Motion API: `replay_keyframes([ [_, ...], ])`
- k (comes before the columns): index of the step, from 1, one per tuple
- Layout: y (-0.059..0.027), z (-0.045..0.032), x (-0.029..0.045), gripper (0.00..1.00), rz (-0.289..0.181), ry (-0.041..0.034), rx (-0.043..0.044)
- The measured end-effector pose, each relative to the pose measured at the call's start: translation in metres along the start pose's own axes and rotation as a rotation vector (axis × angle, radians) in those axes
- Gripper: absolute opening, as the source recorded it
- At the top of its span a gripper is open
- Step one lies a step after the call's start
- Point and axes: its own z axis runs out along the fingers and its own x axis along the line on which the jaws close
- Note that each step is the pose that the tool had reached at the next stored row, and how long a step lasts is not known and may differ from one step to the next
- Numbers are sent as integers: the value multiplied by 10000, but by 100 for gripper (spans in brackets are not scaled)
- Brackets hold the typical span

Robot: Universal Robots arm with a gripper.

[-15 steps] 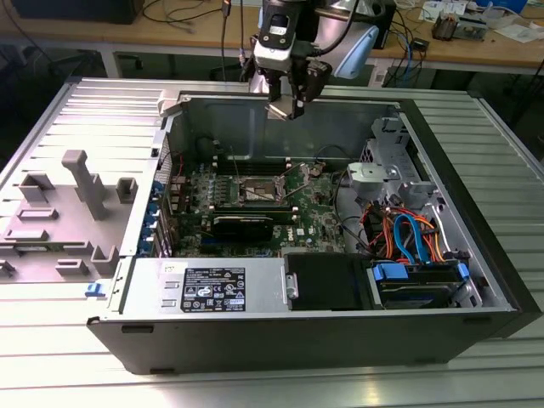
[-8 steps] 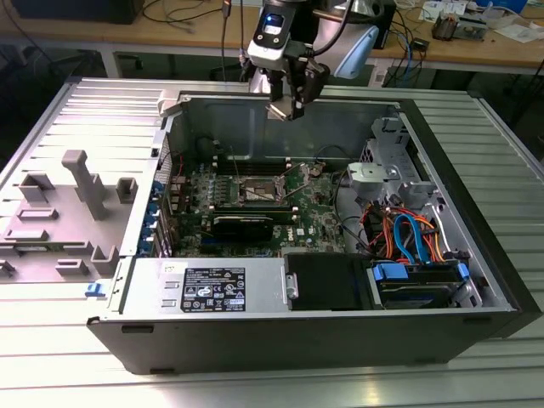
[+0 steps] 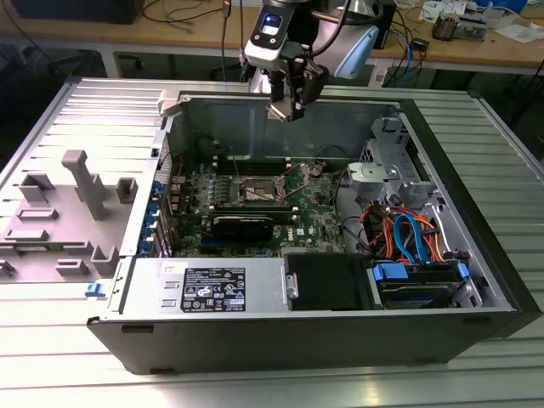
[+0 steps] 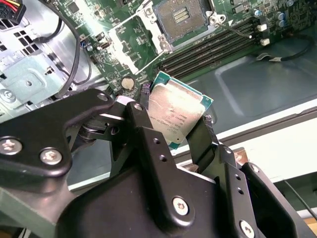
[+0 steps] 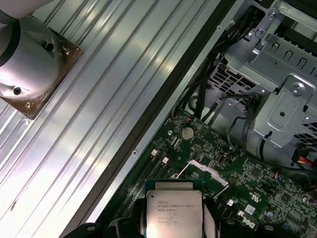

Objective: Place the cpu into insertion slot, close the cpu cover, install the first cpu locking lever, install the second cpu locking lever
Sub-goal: 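Place the cpu into insertion slot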

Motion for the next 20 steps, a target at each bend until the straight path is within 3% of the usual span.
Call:
replay_keyframes([
  [2,-5,1,-8,55,15,0,2],
  [11,-35,19,-50,55,587,67,164],
  [14,-41,36,-57,55,1144,41,174],
  [20,-42,39,-59,55,1230,35,171],
])
